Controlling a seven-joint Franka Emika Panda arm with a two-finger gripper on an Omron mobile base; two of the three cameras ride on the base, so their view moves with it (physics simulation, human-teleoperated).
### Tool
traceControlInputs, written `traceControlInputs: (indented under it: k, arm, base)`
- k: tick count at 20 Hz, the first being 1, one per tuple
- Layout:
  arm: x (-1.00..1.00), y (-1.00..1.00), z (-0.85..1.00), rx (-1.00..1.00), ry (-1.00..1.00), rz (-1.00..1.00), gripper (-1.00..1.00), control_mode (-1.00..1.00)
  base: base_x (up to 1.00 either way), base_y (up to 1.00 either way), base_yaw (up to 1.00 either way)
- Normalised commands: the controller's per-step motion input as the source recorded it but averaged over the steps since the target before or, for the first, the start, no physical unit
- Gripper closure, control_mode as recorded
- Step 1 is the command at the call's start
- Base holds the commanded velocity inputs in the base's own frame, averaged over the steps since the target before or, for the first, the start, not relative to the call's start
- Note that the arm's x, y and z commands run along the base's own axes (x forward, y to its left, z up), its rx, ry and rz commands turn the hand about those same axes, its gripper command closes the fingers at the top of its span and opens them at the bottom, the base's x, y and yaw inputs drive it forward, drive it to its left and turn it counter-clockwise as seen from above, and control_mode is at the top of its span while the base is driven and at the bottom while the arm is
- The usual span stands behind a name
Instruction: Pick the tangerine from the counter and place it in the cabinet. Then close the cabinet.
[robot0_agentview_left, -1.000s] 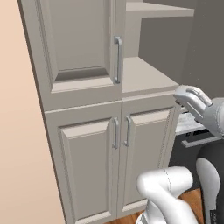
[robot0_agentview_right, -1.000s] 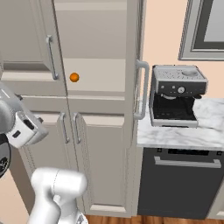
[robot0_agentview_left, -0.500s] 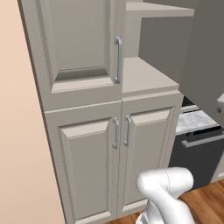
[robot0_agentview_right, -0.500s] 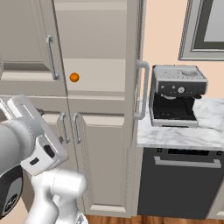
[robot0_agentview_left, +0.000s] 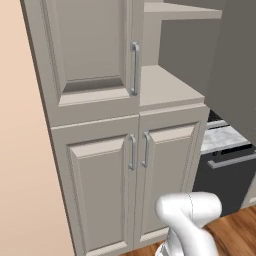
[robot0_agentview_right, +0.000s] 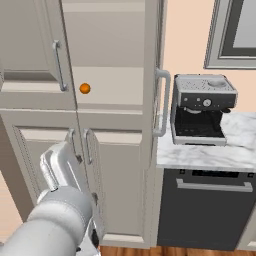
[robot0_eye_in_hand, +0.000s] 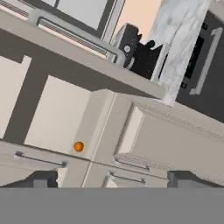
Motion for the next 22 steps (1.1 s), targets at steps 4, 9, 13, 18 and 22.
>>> traceControlInputs:
  k: [4,9,13,18,22]
  arm:
    - [-0.30,-0.62,-0.54,0.33,-0.31,-0.03,-1.00,-1.00]
    - [0.08,-0.70,-0.59,0.38,-0.31,0.00,-1.00,-1.00]
    - [0.50,-0.74,-0.35,0.39,-0.21,0.01,-1.00,-1.00]
    - [0.83,-0.61,-0.27,0.35,-0.09,0.01,-1.00,-1.00]
    - [0.86,-0.50,-0.32,0.31,-0.03,0.00,-1.00,-1.00]
  base:
    - [0.00,0.00,0.00]
    - [0.00,0.00,0.00]
    - [0.00,0.00,0.00]
    - [0.00,0.00,0.00]
    - [0.00,0.00,0.00]
